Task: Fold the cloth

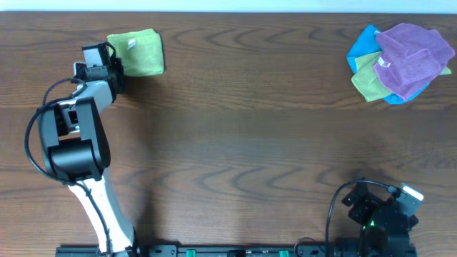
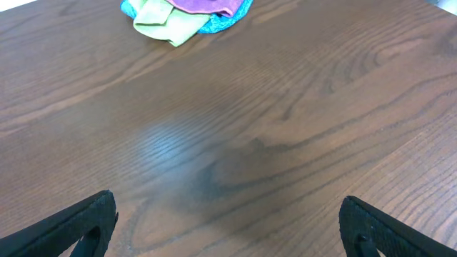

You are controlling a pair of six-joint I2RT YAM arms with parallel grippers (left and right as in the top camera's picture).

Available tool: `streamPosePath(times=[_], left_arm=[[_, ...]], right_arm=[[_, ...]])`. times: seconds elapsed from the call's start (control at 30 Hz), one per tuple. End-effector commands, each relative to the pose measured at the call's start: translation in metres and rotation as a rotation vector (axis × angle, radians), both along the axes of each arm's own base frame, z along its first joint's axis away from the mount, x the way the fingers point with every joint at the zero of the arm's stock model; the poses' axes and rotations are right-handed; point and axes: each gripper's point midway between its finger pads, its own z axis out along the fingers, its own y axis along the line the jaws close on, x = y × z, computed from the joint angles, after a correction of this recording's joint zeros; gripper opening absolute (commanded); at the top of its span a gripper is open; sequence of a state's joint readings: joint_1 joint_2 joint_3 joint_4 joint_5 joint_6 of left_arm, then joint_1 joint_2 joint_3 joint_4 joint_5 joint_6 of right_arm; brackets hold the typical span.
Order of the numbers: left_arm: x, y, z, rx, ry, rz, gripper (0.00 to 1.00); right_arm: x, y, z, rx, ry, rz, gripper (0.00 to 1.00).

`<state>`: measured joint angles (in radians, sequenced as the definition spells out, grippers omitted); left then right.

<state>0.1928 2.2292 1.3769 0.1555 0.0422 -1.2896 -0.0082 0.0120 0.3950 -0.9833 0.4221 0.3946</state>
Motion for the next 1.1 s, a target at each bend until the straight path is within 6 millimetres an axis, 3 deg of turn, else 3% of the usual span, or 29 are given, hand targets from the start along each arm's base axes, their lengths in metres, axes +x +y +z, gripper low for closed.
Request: streamPosePath(times=[0.0,0.27,0.3,0.37,0.4,0.6,0.7,0.8,0.87,1.07], left_arm=[[-0.004,0.008,-0.019,-0.031,0.018,0.032,0.06],[0.004,0.031,-0.006,-0.019,-0.053,0.064,0.06],[0.003,0.032,-0.006,-0.019,-0.052,0.064,0.24],[0.004,0.031,-0.006,-0.019,-0.055,0.058,0.89],[0.005,0.029,-0.005,-0.025,-0.058,0.052,0.95],[0.009,0.013,-0.003,-0.089,-0.079,-0.020,0.95],[0.015,-0.005,0.008,-0.122,-0.127,-0.167,0.95],[0.012,-0.007,0.028,-0.141,-0.159,-0.267,0.95],[0.003,-0.004,0.042,-0.120,-0.145,-0.317,0.95],[-0.061,0.019,0.099,0.078,0.034,-0.416,0.95]], right_arm=[[-0.001,-0.002,-0.001,0.005,-0.004,-0.021,0.99],[-0.001,-0.002,-0.001,0.005,-0.004,-0.021,0.99],[-0.001,-0.002,-0.001,0.005,-0.004,-0.021,0.99],[-0.001,-0.002,-0.001,0.005,-0.004,-0.021,0.99],[-0.001,-0.002,-0.001,0.005,-0.004,-0.021,0.99],[-0.001,-0.002,-0.001,0.005,-0.004,-0.021,0.99],[-0.001,-0.002,-0.001,0.005,-0.004,-0.021,0.99],[-0.001,-0.002,-0.001,0.005,-0.004,-0.021,0.99],[-0.001,-0.002,-0.001,0.005,-0.004,-0.021,0.99],[-0.001,-0.002,-0.001,0.005,-0.004,-0.021,0.99]])
